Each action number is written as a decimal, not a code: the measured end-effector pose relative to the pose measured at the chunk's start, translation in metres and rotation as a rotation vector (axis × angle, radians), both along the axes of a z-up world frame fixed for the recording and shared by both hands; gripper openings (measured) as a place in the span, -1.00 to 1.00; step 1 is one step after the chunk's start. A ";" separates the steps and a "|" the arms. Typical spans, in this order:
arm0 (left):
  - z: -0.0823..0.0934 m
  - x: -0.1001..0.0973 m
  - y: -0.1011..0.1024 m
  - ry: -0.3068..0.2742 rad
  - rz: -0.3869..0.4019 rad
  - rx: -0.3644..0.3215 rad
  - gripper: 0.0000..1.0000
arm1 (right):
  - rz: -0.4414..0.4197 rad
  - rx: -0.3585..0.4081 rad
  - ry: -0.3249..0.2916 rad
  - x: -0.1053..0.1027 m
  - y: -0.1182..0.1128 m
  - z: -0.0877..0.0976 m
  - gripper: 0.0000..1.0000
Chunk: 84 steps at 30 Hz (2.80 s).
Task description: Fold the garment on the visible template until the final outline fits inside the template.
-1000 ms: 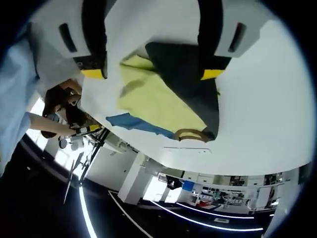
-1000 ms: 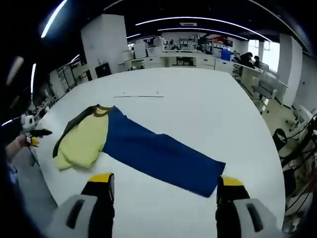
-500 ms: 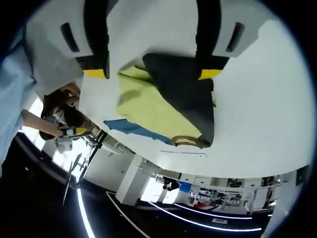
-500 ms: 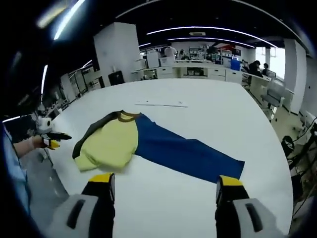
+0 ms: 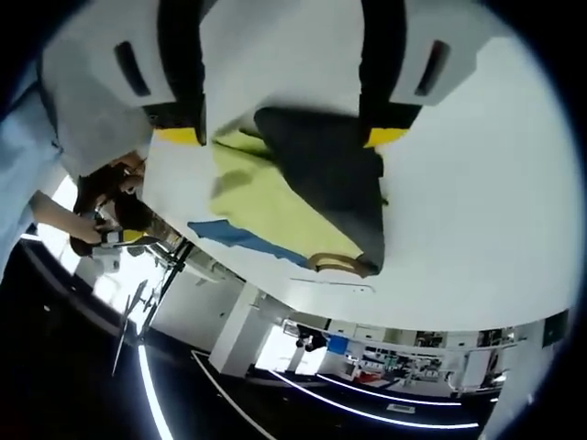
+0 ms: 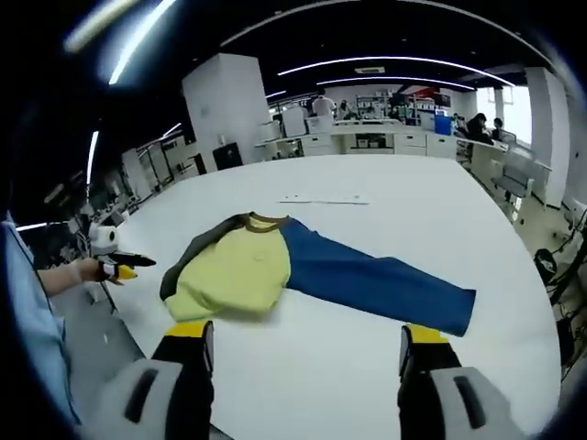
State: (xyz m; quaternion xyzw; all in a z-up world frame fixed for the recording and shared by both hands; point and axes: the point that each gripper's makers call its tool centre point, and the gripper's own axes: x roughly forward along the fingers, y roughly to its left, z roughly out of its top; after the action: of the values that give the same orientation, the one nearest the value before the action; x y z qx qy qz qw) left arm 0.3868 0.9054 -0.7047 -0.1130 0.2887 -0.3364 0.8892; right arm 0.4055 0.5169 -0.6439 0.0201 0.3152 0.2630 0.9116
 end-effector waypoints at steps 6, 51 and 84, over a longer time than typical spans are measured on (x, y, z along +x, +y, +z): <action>-0.010 0.000 0.002 0.032 0.036 -0.036 0.16 | 0.007 0.040 0.010 -0.008 0.014 -0.001 0.66; 0.033 0.063 -0.074 0.019 0.048 -0.173 -1.00 | -0.052 0.041 0.046 -0.032 -0.008 -0.010 0.48; -0.012 0.084 -0.125 0.080 -0.093 -0.123 -0.47 | -0.073 0.043 0.080 -0.039 -0.009 -0.018 0.45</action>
State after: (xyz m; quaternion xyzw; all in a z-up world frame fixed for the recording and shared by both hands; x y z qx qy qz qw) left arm 0.4704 0.7805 -0.7172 -0.1674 0.3076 -0.3897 0.8518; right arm 0.3663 0.5083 -0.6620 0.0616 0.3446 0.2354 0.9067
